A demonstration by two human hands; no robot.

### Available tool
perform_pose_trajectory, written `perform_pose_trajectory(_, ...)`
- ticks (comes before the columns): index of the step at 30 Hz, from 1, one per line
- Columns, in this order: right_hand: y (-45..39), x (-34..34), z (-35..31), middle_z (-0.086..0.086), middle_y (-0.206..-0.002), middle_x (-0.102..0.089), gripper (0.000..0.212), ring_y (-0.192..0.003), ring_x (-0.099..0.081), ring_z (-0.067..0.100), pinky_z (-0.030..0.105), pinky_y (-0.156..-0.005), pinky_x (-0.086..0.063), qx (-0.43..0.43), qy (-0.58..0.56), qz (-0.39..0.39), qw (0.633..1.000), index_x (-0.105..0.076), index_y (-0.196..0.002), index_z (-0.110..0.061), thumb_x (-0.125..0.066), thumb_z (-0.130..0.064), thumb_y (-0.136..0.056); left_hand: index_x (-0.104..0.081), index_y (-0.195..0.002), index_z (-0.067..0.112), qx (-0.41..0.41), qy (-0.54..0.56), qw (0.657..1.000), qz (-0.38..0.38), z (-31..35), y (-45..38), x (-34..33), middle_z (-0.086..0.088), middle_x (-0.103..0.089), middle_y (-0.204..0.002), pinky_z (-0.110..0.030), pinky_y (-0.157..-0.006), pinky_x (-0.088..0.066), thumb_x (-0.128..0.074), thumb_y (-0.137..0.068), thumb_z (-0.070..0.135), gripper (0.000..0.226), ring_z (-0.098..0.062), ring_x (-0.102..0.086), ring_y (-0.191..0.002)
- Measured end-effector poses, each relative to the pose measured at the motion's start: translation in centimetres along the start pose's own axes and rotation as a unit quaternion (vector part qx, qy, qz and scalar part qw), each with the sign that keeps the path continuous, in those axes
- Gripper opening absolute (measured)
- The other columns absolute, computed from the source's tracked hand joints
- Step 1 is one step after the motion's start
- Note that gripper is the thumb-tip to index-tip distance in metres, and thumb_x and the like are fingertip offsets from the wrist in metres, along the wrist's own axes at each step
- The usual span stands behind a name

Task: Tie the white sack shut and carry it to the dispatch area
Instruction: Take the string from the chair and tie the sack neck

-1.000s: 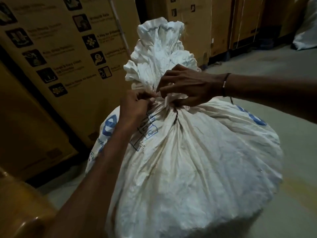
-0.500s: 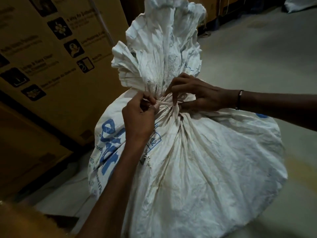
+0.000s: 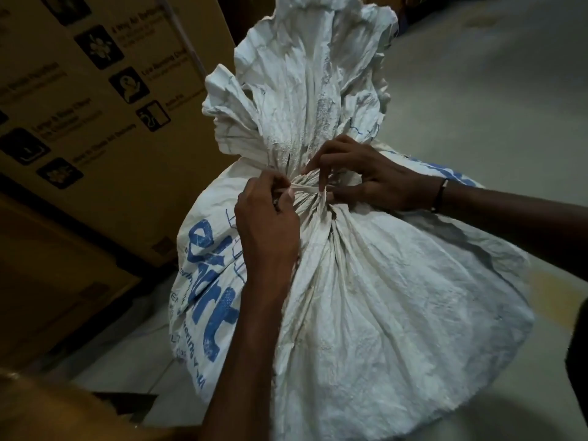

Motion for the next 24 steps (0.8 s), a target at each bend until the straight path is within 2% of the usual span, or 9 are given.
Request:
perform_pose_trajectory(3,-0.2,-0.2,0.2,0.004,-0.128,-0.064,0.038,-0.121,-0.055,0.031,0.051,-0.104,-0.046,0.005,-0.007,0.012,1.0,-0.07,-0.134,-0.014,-0.073,-0.033,-0.101,-0.072,-0.102,0.018,0.014,0.056,0.998,0.001,-0.5,0.0,0.1,0.005,-0.075,-0.098,-0.031,-0.082,-0.06,-0.072,-0.095,0.01,0.011,-0.01,-0.071,-0.093)
perform_pose_trajectory(6,-0.3,-0.1,0.4,0.006,-0.126,-0.066,0.031,-0.121,-0.055,0.03,0.049,-0.104,-0.046,0.014,-0.023,0.012,1.0,-0.071,-0.129,-0.019,-0.074,-0.029,-0.1,-0.073,-0.101,0.017,0.035,0.135,0.99,-0.008,-1.0,-0.3,0.0,0.008,-0.076,-0.095,-0.027,-0.081,-0.061,-0.067,-0.1,0.01,0.01,-0.004,-0.073,-0.092)
perform_pose_trajectory(11,-0.7,-0.3,0.8,0.006,-0.125,-0.067,0.039,-0.121,-0.056,0.028,0.048,-0.103,-0.047,0.021,-0.034,0.021,0.999,-0.071,-0.135,-0.011,-0.075,-0.026,-0.098,-0.061,-0.112,0.014,0.081,0.209,0.975,0.012,-1.8,-1.0,-0.1,0.004,-0.079,-0.092,-0.022,-0.079,-0.061,-0.073,-0.098,0.011,0.018,-0.002,-0.076,-0.088)
perform_pose_trajectory(14,-0.7,-0.3,1.3,0.006,-0.127,-0.067,0.036,-0.124,-0.056,0.027,0.045,-0.105,-0.047,0.024,-0.042,0.018,0.999,-0.071,-0.132,-0.016,-0.074,-0.026,-0.098,-0.07,-0.104,0.014,0.091,0.192,0.977,0.034,-2.5,-1.4,-0.3,0.002,-0.08,-0.091,-0.027,-0.08,-0.064,-0.08,-0.093,0.016,0.015,-0.004,-0.077,-0.086)
perform_pose_trajectory(16,-0.6,-0.4,1.5,0.002,-0.13,-0.067,0.033,-0.126,-0.055,0.022,0.039,-0.107,-0.046,0.027,-0.045,0.016,0.998,-0.073,-0.128,-0.015,-0.074,-0.027,-0.098,-0.078,-0.102,0.017,0.081,0.175,0.981,0.036,-2.7,-1.6,-0.4,0.005,-0.08,-0.094,-0.025,-0.083,-0.063,-0.082,-0.091,0.02,0.012,-0.003,-0.077,-0.089)
perform_pose_trajectory(18,-0.6,-0.5,1.8,-0.004,-0.133,-0.066,0.031,-0.128,-0.055,0.017,0.037,-0.109,-0.045,0.026,-0.044,0.016,0.999,-0.074,-0.122,-0.01,-0.074,-0.028,-0.098,-0.08,-0.104,0.019,0.047,0.143,0.988,0.037,-2.4,-1.6,-0.3,0.007,-0.078,-0.097,-0.02,-0.082,-0.061,-0.08,-0.093,0.024,0.012,-0.002,-0.075,-0.09)
perform_pose_trajectory(20,-0.6,-0.6,2.0,-0.004,-0.134,-0.066,0.03,-0.13,-0.055,0.016,0.035,-0.11,-0.045,0.027,-0.042,0.02,0.999,-0.074,-0.122,-0.011,-0.074,-0.029,-0.098,-0.081,-0.105,0.018,0.002,0.107,0.993,0.043,-2.1,-1.8,-0.2,0.002,-0.075,-0.101,-0.023,-0.079,-0.06,-0.078,-0.095,0.024,0.012,-0.006,-0.072,-0.089)
perform_pose_trajectory(21,-0.7,-0.6,2.1,-0.002,-0.134,-0.066,0.03,-0.129,-0.056,0.017,0.035,-0.11,-0.045,0.029,-0.041,0.023,0.998,-0.074,-0.124,-0.013,-0.074,-0.029,-0.098,-0.081,-0.105,0.016,-0.021,0.086,0.995,0.041,-2.0,-1.8,-0.1,-0.002,-0.073,-0.102,-0.021,-0.078,-0.06,-0.078,-0.095,0.022,0.012,-0.008,-0.071,-0.088)
perform_pose_trajectory(24,-0.8,-0.6,2.2,-0.001,-0.135,-0.067,0.028,-0.129,-0.057,0.019,0.037,-0.109,-0.046,0.038,-0.038,0.03,0.998,-0.073,-0.124,-0.015,-0.074,-0.027,-0.099,-0.082,-0.105,0.01,-0.076,0.022,0.997,0.024,-1.3,-1.6,-0.1,-0.007,-0.073,-0.101,-0.004,-0.075,-0.05,-0.079,-0.092,0.013,0.014,-0.013,-0.071,-0.085)
Point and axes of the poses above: each hand's wrist, its own y-axis away from the middle knuckle, its own x-axis out of the back of the hand, z = x × y, the point moved 6 cm from there along -y, towards the middle knuckle
